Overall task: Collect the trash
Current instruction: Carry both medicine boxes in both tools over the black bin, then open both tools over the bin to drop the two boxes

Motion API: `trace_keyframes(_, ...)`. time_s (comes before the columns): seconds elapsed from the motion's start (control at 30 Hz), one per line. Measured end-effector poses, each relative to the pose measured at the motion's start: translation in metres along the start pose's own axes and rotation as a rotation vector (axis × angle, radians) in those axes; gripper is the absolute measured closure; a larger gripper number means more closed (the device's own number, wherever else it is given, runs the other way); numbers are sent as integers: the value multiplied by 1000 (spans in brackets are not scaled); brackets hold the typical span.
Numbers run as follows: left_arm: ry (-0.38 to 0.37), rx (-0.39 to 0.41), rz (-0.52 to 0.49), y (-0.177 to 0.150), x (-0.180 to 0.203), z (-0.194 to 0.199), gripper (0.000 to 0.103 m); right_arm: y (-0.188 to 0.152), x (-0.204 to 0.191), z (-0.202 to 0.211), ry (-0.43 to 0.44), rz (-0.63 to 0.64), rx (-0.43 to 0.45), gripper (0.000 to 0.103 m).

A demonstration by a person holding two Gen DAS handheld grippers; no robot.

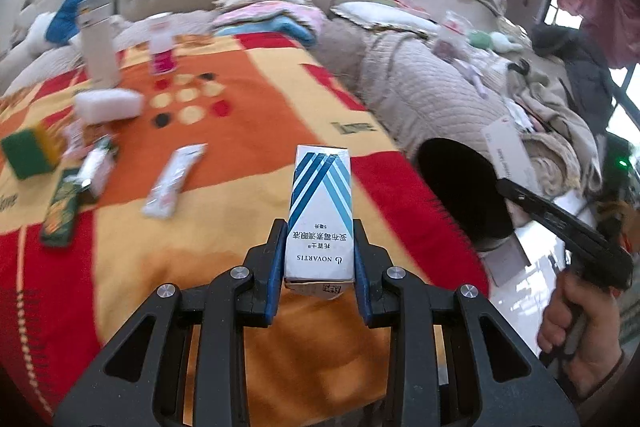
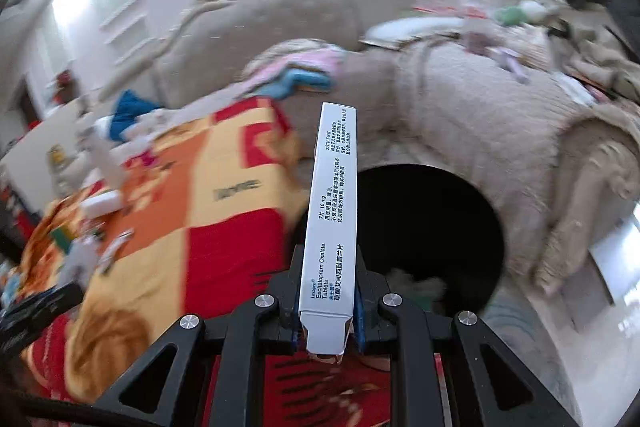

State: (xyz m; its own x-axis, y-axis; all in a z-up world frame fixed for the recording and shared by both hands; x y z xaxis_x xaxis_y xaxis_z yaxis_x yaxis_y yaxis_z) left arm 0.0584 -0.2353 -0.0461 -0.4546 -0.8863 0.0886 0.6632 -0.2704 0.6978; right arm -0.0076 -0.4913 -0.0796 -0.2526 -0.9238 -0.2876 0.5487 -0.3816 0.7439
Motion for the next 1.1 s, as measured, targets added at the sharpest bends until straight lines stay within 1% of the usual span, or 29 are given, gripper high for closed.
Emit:
trace_keyframes(0.03,-7,1,-12,2,6,-1,76,1,8,-2,-29,-26,0,85)
trace_keyframes(0.1,-32,4,-41,7,23,-6,75,5,17,-4,-60,-55,6,85)
trace_keyframes(0.17,-60,4,-67,14,39,-12,75,8,24,-6,-72,-69,4,85)
trace_keyframes(0.3,-150,-7,-126,27,71,-27,75,16,28,-16,-101,-63,0,85)
trace_keyframes(0.4,-198,-16,-205,36,100,-43,75,16,33,-21,-108,-68,-14,85)
trace_keyframes(0.5,-196,-15,-250,43,118,-57,75,14,40,-23,-121,-82,-30,85)
trace_keyframes(0.63,-207,-52,-229,55,133,-86,75,10,50,-22,-123,-121,-44,85)
trace_keyframes(0.8,-205,-72,-262,61,158,-112,75,8,62,-22,-116,-164,-55,85)
trace_keyframes(0.9,-196,-87,-262,62,164,-123,74,8,63,-25,-106,-178,-62,85)
trace_keyframes(0.93,-199,-100,-259,62,165,-126,71,7,64,-26,-99,-182,-68,85)
trace_keyframes(0.97,-202,-119,-257,61,167,-129,64,7,64,-29,-93,-188,-79,85)
trace_keyframes(1.0,-200,-121,-256,60,167,-130,59,7,66,-30,-96,-203,-84,85)
trace_keyframes(1.03,-196,-113,-258,60,166,-129,48,6,68,-31,-93,-216,-83,82)
trace_keyframes(1.07,-193,-105,-257,60,165,-128,44,5,71,-31,-92,-239,-86,77)
trace_keyframes(1.1,-189,-99,-255,60,163,-126,44,4,73,-30,-97,-254,-82,73)
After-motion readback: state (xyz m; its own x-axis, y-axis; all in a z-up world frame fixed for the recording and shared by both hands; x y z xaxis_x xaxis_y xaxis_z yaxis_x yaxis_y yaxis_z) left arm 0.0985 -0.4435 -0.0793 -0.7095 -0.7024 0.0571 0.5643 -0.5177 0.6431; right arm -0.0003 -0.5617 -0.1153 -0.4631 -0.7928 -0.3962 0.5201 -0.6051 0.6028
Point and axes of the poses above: each gripper's, at about its wrist camera, not at the fingertips, and z roughly against the way its jaws point, x to its right, y to its top, the point moved 3 cm from there along -z, roughly the way its jaws point, and after that the axes turned 7 degrees about y, right-handed, at the moved point
